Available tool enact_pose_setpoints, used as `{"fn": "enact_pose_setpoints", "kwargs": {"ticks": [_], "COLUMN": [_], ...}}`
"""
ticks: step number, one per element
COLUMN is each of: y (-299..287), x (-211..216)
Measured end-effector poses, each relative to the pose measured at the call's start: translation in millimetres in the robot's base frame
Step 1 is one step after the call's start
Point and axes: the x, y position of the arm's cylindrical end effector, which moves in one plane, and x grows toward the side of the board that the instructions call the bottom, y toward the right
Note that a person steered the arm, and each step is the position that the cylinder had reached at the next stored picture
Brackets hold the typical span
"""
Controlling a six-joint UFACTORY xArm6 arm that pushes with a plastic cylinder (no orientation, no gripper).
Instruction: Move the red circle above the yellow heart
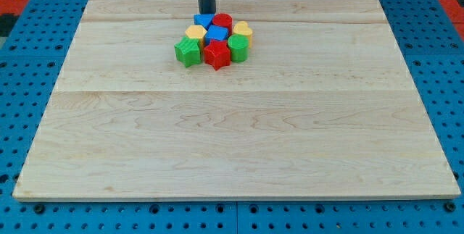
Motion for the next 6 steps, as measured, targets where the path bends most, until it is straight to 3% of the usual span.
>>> {"fn": "enact_pose_setpoints", "kwargs": {"ticks": [3, 4, 6], "y": [-44, -60, 48], "x": [0, 45, 51]}}
